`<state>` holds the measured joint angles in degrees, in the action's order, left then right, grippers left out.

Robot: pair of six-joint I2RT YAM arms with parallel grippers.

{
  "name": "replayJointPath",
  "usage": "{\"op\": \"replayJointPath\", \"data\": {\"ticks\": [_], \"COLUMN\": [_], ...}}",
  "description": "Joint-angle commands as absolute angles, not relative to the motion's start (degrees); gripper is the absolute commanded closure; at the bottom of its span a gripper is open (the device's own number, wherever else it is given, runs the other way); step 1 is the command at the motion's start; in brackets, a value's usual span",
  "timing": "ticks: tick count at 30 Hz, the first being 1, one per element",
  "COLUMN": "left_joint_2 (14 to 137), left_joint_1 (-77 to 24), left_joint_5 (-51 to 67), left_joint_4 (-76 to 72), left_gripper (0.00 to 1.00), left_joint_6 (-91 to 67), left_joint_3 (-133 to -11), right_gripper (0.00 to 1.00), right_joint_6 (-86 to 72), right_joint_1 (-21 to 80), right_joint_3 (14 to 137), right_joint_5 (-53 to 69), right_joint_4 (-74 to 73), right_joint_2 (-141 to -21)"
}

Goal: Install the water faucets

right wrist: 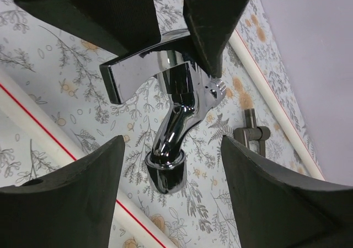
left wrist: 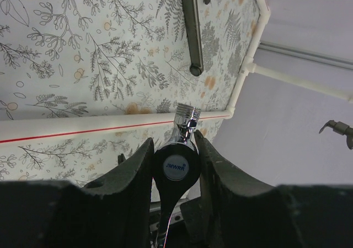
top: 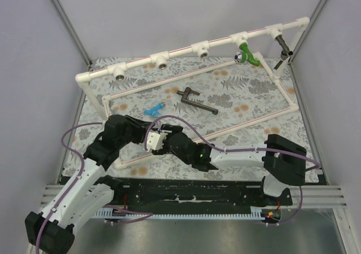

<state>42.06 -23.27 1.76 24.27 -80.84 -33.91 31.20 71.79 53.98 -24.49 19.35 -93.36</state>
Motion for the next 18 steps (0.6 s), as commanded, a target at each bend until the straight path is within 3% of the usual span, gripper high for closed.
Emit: {"op": "replayJointPath", "data": {"ticks": [1,8,11,15,16,18], "left_joint_2": [41.0,40.3,40.3,39.6,39.1,38.4], "left_joint_1": [-23.4,-23.4,-23.5,-23.5,-23.5,-23.4], "left_joint_5": [1.5,1.8,1.8,-1.2,-2.4,-5.3], "left_joint_4": [24.3,25.6,25.7,25.8,26.1,27.3], "left_gripper": [0.98,0.98,0.98,0.98,0.95,0.80], "left_joint_6": [-85.7,-87.4,-87.7,-84.3,-82.6,-77.2], "left_joint_3": [-36.9,-37.1,-37.2,-38.9,-40.2,-42.8], "right_gripper": [0.24,0.41,0.62,1.00,1.00,1.00], "right_joint_6": [35.6,39.4,39.0,36.2,35.6,33.1], "right_joint_1": [72.2,72.2,72.4,72.2,71.9,70.8], "right_joint_3": [56.5,57.8,58.9,59.8,59.7,60.3], "right_joint_5": [-30.8,-33.2,-32.9,-31.6,-31.5,-30.4], "right_joint_4": [29.7,35.1,34.0,30.7,30.2,25.2], "right_joint_2": [-96.4,-100.0,-100.5,-99.1,-98.4,-96.8]}}
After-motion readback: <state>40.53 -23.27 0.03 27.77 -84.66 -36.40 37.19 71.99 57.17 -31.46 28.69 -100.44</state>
